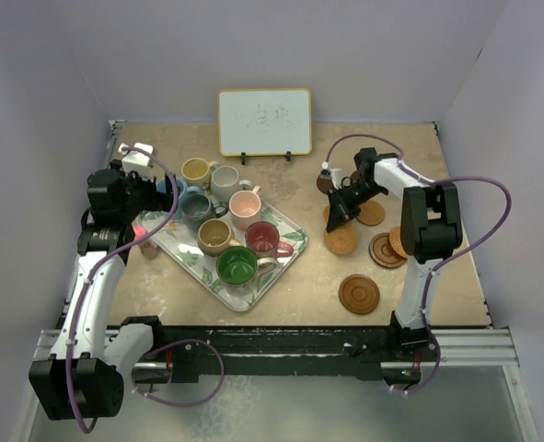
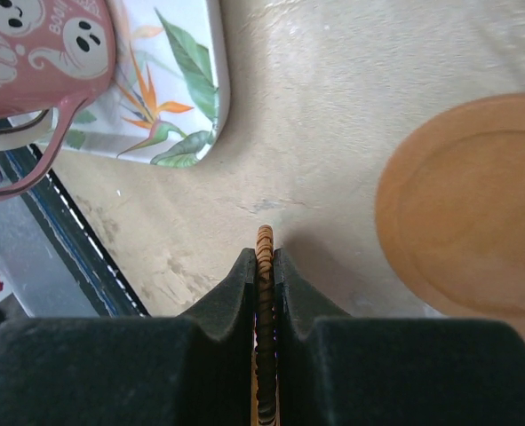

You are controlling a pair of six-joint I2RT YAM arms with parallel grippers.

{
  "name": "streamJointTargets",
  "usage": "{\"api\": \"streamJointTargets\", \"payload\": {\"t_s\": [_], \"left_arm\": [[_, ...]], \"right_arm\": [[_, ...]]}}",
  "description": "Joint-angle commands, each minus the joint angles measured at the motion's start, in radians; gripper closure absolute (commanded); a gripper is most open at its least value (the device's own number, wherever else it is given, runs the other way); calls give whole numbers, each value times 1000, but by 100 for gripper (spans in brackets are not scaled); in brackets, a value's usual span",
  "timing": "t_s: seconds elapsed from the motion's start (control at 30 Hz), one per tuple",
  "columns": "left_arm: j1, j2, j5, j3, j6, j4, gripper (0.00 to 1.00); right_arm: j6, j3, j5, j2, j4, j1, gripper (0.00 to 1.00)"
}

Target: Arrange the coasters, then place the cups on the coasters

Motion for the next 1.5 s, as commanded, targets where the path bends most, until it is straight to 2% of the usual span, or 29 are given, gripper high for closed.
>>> {"api": "streamJointTargets", "payload": {"t_s": [0.0, 0.23, 0.73, 1.47], "left_arm": [[7, 2, 17, 22, 6, 60, 1], [8, 0, 15, 19, 5, 61, 1], [8, -11, 8, 11, 12, 57, 2], [8, -23, 10, 9, 5, 63, 1]], "right_arm": [[-31, -31, -56, -49, 9, 32, 100], [-52, -44, -40, -5, -15, 36, 99], [-137, -73, 69, 21, -43, -25, 71], [-88, 1, 84, -34, -47, -32, 40]]}}
